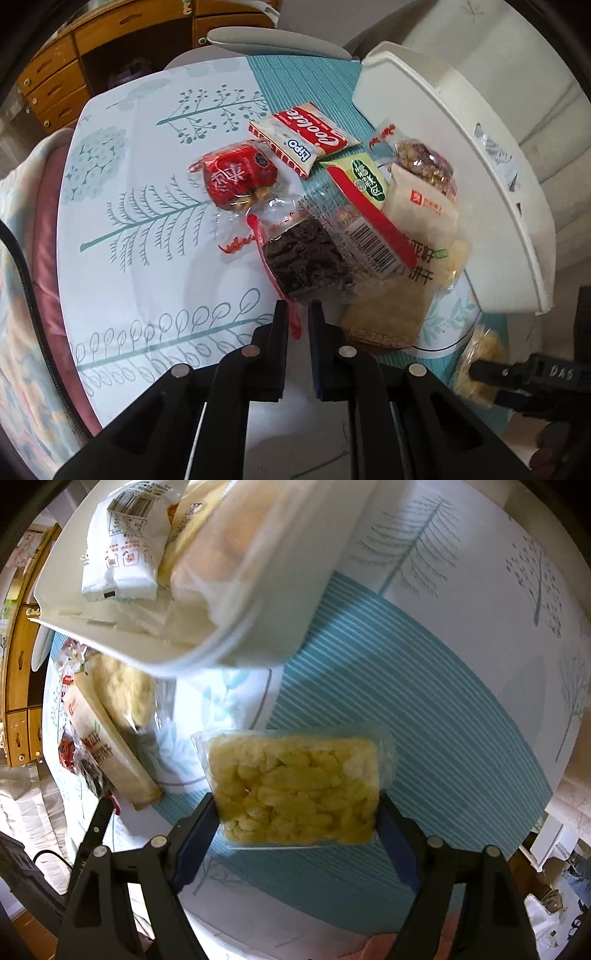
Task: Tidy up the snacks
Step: 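Grasp the dark date packet with the left tool while the right tool grasps the clear yellow-cracker bag, then carry the date packet with the left tool while the right tool carries the cracker bag to the tray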
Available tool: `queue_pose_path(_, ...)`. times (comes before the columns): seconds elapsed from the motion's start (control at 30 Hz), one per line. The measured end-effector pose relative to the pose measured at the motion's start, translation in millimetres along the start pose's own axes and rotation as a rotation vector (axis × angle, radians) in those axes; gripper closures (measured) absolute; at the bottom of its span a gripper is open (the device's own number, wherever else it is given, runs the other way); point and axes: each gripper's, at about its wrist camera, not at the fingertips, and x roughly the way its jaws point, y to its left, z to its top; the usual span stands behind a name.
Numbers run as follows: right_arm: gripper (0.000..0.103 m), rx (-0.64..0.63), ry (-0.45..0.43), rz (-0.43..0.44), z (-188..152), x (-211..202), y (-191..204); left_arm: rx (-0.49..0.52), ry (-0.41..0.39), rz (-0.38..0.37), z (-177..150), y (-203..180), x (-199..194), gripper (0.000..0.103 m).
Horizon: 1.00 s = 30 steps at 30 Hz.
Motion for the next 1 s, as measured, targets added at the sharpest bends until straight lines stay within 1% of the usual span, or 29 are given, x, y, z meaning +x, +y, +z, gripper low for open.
queue_pose_path(0.03, 0.020, 0.004, 0.002, 0.005, -2.0, -0.5, -3.0, -0.016, 0.005, -0.009, -0.6, -1.8, -2.6, 0.094)
queue_pose_path(0.1, 0.020, 0.007, 0.004, 0.014, -5.1, -1.8, -8.9, -0.065, 0.010, -0.035, 0.1, 5.3, -7.8, 0.089)
queue_pose_path(0.13, 0.020, 0.009, 0.004, 0.017, -6.6, -2.2, -10.8, -0.086, 0.012, -0.053, 0.5, 7.4, -9.8, 0.082)
queue_pose_path(0.17, 0.020, 0.013, 0.005, 0.021, -8.6, -1.8, -13.6, -0.103, 0.013, -0.065, 1.4, 9.3, -12.1, 0.078)
queue_pose_path(0.2, 0.020, 0.017, 0.006, 0.025, -10.2, -0.5, -16.9, -0.115, 0.007, -0.069, 5.4, 11.3, -17.0, 0.075)
queue_pose_path(0.27, 0.020, 0.020, 0.007, 0.031, -13.9, -0.4, -12.9, -0.125, -0.001, -0.059, 7.1, 10.1, -21.4, 0.061)
queue_pose_path(0.33, 0.020, 0.019, 0.011, 0.039, -15.5, -0.8, -14.7, -0.142, 0.005, -0.044, 9.4, 10.9, -21.6, 0.053)
queue_pose_path(0.5, 0.020, -0.001, 0.016, 0.047, -13.7, -5.2, -15.7, -0.207, 0.041, -0.017, 13.6, 1.6, -3.4, 0.052)
queue_pose_path(0.6, 0.020, -0.013, 0.021, 0.047, -28.4, -6.2, -20.4, -0.259, 0.053, -0.019, 14.5, 3.1, 3.7, 0.052)
queue_pose_path(0.7, 0.020, -0.023, 0.018, 0.046, -32.6, -11.7, -24.7, -0.300, 0.044, -0.032, 16.3, 5.6, 7.1, 0.052)
queue_pose_path(0.9, 0.020, -0.031, 0.005, 0.042, -29.8, -13.8, -23.6, -0.357, 0.028, -0.052, 28.0, 6.5, 17.3, 0.052)
queue_pose_path(0.97, 0.020, -0.028, 0.002, 0.040, -30.0, -13.7, -22.7, -0.373, 0.026, -0.043, 32.1, 6.7, 21.9, 0.052)
queue_pose_path(1.0, 0.020, -0.027, 0.002, 0.039, -30.2, -22.3, -23.8, -0.377, 0.013, -0.043, 33.5, 7.4, 23.9, 0.052)
